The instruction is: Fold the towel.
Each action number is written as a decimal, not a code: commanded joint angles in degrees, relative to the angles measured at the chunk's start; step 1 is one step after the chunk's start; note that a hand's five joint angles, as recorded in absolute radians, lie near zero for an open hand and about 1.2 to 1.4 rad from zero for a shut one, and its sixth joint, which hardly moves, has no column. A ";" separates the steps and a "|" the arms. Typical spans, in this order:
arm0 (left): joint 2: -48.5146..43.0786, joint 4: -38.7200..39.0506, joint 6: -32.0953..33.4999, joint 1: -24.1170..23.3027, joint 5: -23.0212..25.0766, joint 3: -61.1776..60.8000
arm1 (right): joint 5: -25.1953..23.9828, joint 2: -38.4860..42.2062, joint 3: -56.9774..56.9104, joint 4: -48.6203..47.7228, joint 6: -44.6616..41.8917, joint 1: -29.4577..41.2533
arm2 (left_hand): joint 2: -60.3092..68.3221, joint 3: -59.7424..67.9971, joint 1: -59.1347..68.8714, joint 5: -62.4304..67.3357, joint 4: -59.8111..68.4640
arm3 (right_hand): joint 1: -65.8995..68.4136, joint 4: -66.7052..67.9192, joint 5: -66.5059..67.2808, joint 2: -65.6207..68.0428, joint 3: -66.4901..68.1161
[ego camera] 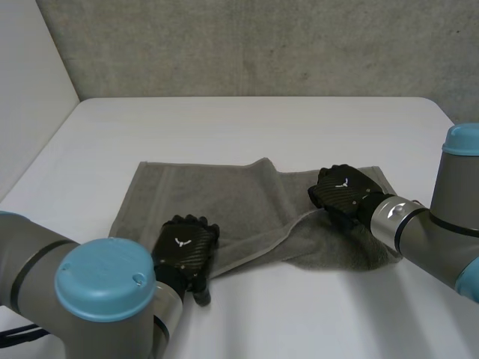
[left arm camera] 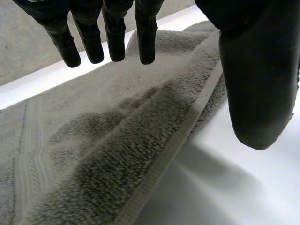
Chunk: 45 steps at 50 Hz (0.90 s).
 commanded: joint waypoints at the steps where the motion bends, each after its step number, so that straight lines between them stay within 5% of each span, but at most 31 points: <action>1: -3.83 0.27 -0.02 -0.55 -0.01 0.66 | -0.21 -0.07 0.42 0.03 -0.08 0.05 | -1.28 -2.76 -3.67 0.37 -3.11 | 5.10 -4.37 2.94 4.93 -2.65; 11: -7.53 6.15 0.69 -2.31 -7.82 2.42 | -0.48 -0.25 0.78 0.03 -0.25 -0.04 | -0.27 -2.76 -2.66 1.38 -3.11 | 5.10 -4.37 2.94 4.93 -2.65; 40: -2.61 11.43 3.59 4.19 -8.09 -0.48 | -0.04 -0.77 1.39 0.03 -0.34 -0.04 | 13.19 -2.76 10.80 14.84 -3.11 | 5.10 -4.37 2.94 4.93 -2.65; 45: -0.77 11.43 3.76 6.04 -6.35 -2.50 | -0.04 -1.30 1.65 0.29 -0.34 -0.47 | 27.42 -2.76 25.03 29.07 -3.11 | 5.10 -4.37 2.94 4.93 -2.65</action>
